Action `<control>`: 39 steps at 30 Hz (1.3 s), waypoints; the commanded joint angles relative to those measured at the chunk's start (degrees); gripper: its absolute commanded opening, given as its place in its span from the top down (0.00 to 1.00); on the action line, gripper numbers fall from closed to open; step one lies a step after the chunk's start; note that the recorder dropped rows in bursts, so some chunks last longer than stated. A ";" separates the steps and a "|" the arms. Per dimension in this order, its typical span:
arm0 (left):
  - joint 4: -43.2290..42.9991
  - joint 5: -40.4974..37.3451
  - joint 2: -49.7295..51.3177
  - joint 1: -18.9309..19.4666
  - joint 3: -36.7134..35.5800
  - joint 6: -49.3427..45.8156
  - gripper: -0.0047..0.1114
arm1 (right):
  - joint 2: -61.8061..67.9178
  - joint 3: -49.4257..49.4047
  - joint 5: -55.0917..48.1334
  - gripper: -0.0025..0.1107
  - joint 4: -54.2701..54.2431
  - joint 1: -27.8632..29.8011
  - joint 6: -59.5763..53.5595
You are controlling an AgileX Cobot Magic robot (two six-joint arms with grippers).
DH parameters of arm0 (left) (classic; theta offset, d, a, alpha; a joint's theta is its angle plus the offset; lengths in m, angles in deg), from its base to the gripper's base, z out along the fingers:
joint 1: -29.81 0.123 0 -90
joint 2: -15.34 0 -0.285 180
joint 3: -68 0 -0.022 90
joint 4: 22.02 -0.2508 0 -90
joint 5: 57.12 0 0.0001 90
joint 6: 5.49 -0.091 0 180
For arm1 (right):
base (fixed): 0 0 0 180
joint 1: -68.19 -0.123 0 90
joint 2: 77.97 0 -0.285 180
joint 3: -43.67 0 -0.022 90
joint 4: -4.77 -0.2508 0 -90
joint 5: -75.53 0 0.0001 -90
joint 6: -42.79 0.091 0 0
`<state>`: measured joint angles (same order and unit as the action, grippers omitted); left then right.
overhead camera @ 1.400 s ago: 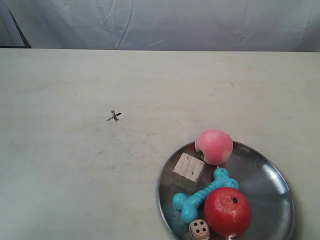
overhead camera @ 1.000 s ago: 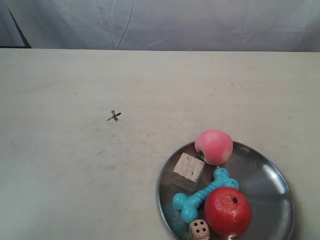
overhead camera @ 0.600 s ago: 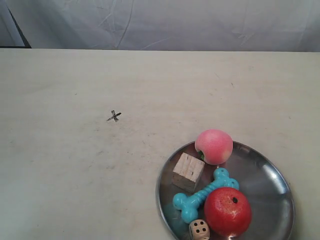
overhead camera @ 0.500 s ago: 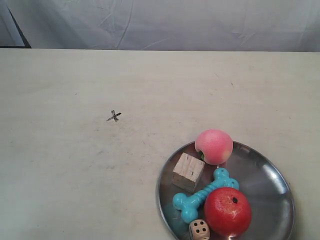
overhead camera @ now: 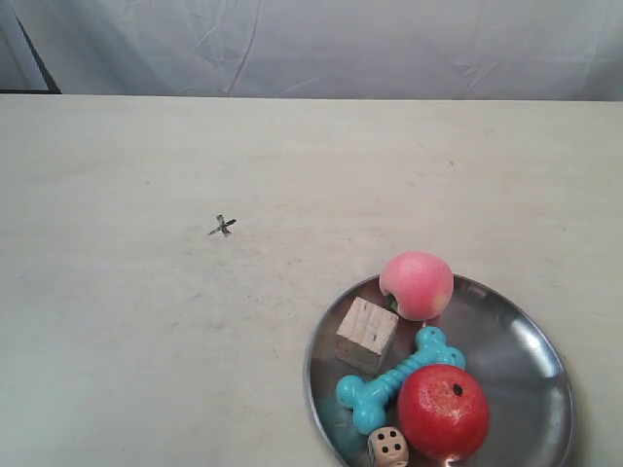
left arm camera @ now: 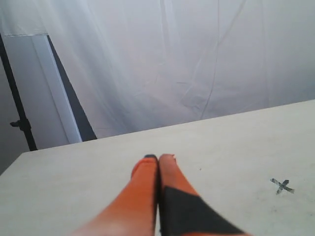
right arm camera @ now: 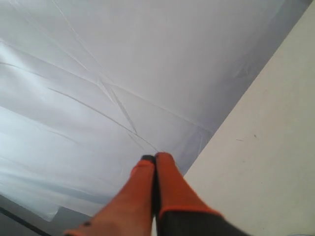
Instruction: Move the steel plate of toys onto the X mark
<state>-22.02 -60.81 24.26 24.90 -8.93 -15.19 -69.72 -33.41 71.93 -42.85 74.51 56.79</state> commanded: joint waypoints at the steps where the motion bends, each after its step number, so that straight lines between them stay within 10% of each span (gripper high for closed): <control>1: 0.00 2.08 -0.35 -0.35 -0.29 0.26 0.96 | -0.46 -0.14 0.10 0.98 -5.39 -0.80 -0.56; 8: 20.00 22.81 -0.35 -0.35 -0.29 14.40 0.96 | -0.46 -0.14 2.46 0.98 -6.59 -1.86 -0.56; 12: 17.13 28.32 1.35 -0.35 7.18 16.49 0.96 | -0.46 3.87 1.88 0.98 1.05 -1.86 -5.28; 16: 5.69 10.63 20.13 -0.35 29.02 15.33 0.96 | 4.56 16.02 -6.69 0.98 21.33 -1.86 -9.49; 22: 16.08 -29.94 62.22 -2.26 52.21 12.91 0.96 | 31.83 37.55 -38.41 0.98 38.55 -4.40 -8.22; 30: 75.78 -63.47 92.32 -2.66 52.72 -35.71 0.96 | 55.99 39.85 -46.47 0.98 35.77 -4.97 -14.88; 39: 82.92 -66.27 102.30 -2.66 52.72 -38.61 0.96 | 58.59 37.22 -44.53 0.98 32.72 -4.82 -14.69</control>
<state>58.95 -126.12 125.20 22.32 43.48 -53.37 -11.25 5.95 26.22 -9.75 69.59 42.38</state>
